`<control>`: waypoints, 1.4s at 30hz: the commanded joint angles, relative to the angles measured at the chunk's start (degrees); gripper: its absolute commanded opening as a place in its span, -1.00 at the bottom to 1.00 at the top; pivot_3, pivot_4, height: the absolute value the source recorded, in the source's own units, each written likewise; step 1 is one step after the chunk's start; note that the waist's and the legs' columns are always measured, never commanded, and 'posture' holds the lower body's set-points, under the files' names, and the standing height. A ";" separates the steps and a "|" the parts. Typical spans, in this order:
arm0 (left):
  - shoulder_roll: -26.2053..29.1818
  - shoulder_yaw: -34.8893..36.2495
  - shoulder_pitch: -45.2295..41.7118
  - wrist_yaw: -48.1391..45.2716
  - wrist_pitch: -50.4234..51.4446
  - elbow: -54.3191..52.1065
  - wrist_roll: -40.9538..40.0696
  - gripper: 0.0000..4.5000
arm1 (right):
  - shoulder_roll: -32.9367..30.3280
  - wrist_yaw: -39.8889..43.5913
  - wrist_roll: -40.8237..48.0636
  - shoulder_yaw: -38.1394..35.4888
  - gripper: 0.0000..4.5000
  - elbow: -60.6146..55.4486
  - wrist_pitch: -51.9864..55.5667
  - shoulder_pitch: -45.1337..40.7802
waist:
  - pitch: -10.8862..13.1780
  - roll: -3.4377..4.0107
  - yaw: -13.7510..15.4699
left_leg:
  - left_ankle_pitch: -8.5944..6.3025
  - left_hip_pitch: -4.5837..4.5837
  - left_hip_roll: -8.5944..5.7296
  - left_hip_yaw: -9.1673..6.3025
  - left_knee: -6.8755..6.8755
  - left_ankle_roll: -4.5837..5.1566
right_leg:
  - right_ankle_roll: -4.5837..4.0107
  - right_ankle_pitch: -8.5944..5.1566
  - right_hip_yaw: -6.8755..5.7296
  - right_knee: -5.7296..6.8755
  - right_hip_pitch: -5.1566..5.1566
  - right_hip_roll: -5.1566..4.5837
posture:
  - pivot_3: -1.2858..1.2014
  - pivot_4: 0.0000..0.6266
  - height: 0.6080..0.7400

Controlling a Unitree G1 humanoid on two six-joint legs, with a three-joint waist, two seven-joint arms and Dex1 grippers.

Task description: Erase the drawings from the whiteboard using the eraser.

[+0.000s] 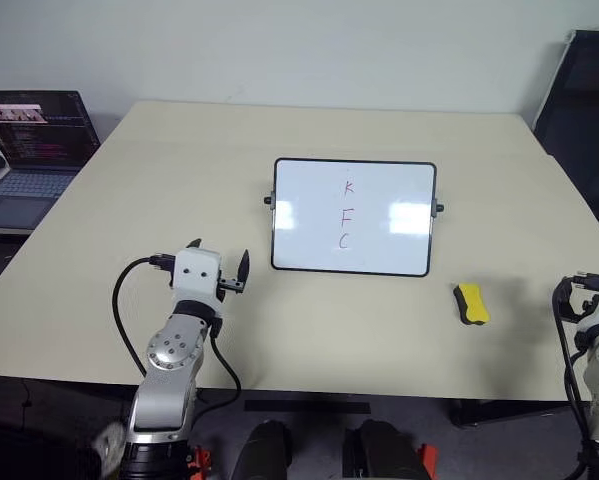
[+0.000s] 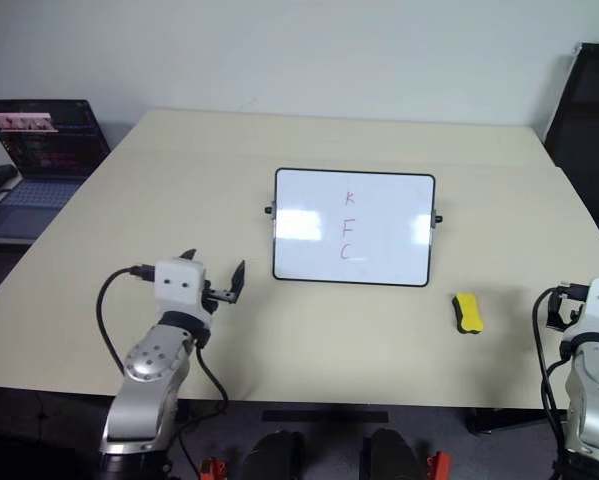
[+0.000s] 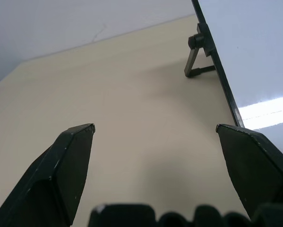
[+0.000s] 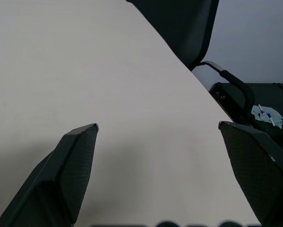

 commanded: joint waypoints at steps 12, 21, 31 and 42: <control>1.10 -0.50 -4.99 -1.66 -3.14 4.32 -0.64 1.00 | 2.25 -2.28 0.04 -2.56 0.99 -7.18 1.72 1.23 | 0.00 0.00 0.01 | 0.00 0.00 0.00 0.00 0.00 0.00 | 0.00 0.00 0.00 0.00 0.00 0.01 | 0.03 -0.52 1.00; 3.77 1.51 -10.43 -2.27 -5.01 8.56 -0.94 1.00 | 7.17 -4.76 0.51 -0.71 0.99 -5.76 0.08 -2.18 | 0.00 0.00 -0.04 | 0.00 0.01 0.00 0.01 0.01 0.00 | 0.01 0.00 0.00 0.00 0.00 0.02 | 0.03 -0.52 1.00; 3.65 1.64 -8.07 -1.99 -3.76 4.77 -0.55 1.00 | 7.40 -4.19 -0.16 0.73 0.99 -2.35 -1.21 -3.56 | -0.01 -0.01 -0.02 | -0.01 0.00 0.10 0.31 -0.02 -0.01 | -0.12 0.08 0.25 0.02 -0.20 0.06 | 0.03 -0.52 1.00; 4.40 2.98 -6.30 -1.76 -3.52 3.54 -0.46 1.00 | 6.84 -3.97 -0.42 2.54 0.99 0.14 -2.35 -5.77 | 0.01 -0.04 -0.19 | -0.08 0.02 0.62 1.61 -0.03 0.00 | 0.12 0.31 1.42 0.03 -0.65 0.66 | 0.03 -0.52 1.00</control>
